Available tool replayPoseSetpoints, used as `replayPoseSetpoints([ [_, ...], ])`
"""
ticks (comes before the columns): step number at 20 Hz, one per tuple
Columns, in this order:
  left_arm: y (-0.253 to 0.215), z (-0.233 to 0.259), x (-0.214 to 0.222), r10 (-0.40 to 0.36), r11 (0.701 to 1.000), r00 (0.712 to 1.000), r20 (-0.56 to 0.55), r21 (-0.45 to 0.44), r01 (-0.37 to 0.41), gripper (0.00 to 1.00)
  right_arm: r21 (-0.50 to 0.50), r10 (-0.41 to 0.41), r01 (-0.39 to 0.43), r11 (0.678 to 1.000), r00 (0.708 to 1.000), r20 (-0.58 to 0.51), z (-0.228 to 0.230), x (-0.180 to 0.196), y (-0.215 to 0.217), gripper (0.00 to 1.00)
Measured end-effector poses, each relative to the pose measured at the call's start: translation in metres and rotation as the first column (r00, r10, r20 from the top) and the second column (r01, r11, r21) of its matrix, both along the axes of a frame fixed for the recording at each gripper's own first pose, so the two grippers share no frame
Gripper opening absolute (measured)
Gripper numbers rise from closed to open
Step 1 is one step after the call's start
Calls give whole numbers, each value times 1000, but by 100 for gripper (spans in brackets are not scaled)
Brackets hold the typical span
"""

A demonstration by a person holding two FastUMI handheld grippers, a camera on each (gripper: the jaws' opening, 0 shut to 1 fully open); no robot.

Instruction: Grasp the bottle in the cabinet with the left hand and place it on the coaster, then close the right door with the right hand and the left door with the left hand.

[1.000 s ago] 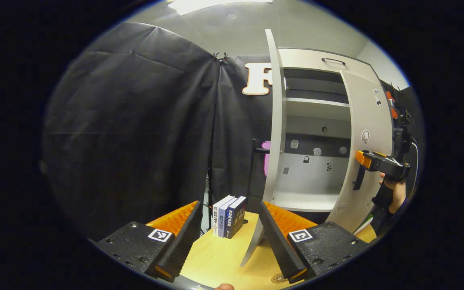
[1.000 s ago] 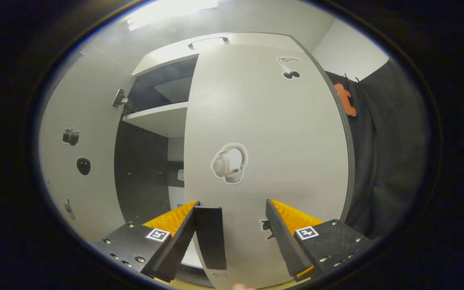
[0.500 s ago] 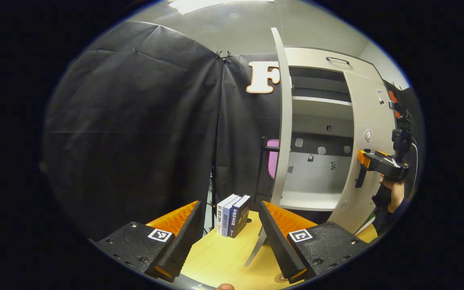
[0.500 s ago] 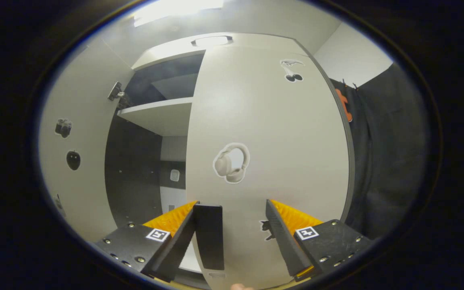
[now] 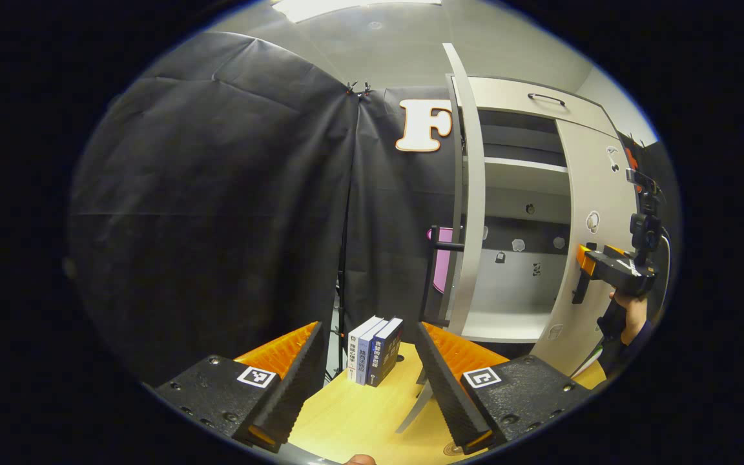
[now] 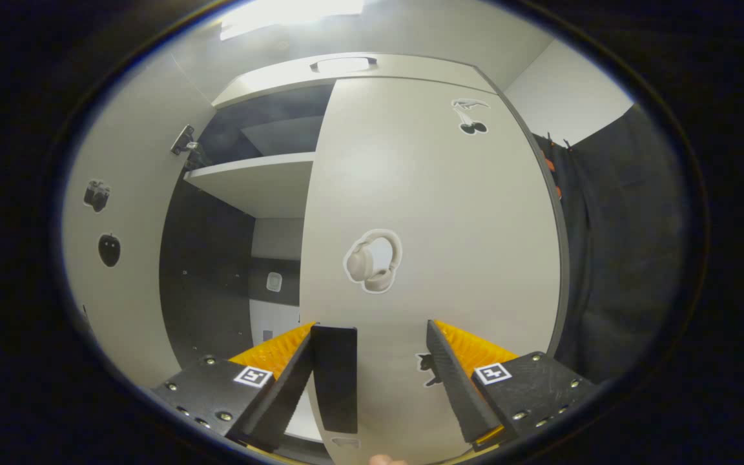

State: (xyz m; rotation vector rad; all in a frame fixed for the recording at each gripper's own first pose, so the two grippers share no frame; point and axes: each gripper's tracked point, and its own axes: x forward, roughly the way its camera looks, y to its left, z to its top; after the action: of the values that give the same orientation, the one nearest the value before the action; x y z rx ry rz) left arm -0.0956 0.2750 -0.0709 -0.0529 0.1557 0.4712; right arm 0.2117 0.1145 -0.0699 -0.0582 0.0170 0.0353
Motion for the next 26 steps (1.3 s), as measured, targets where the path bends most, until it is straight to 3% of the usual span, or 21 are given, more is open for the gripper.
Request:
replayPoseSetpoints([
  [9, -5, 9, 52, -157, 987, 986, 51, -12, 157, 90, 25, 20, -19, 1000, 999, -26, 0, -31, -3, 97],
  [11, -4, 10, 60, -171, 985, 984, 45, 7, 171, 87, 9, -7, 7, 1000, 1000, -3, 5, -39, -13, 97],
  [13, -5, 11, 63, -199, 980, 979, 42, 25, 198, 90, 14, -34, 33, 999, 999, 16, 11, -45, -26, 96],
  [21, -38, 10, 75, -365, 931, 931, 30, -6, 365, 89, 122, -112, 109, 987, 993, 22, 24, -65, -67, 97],
  [26, -80, 10, 88, -449, 893, 893, 26, 13, 449, 89, 108, -120, 117, 987, 993, 17, 27, -78, -84, 97],
])
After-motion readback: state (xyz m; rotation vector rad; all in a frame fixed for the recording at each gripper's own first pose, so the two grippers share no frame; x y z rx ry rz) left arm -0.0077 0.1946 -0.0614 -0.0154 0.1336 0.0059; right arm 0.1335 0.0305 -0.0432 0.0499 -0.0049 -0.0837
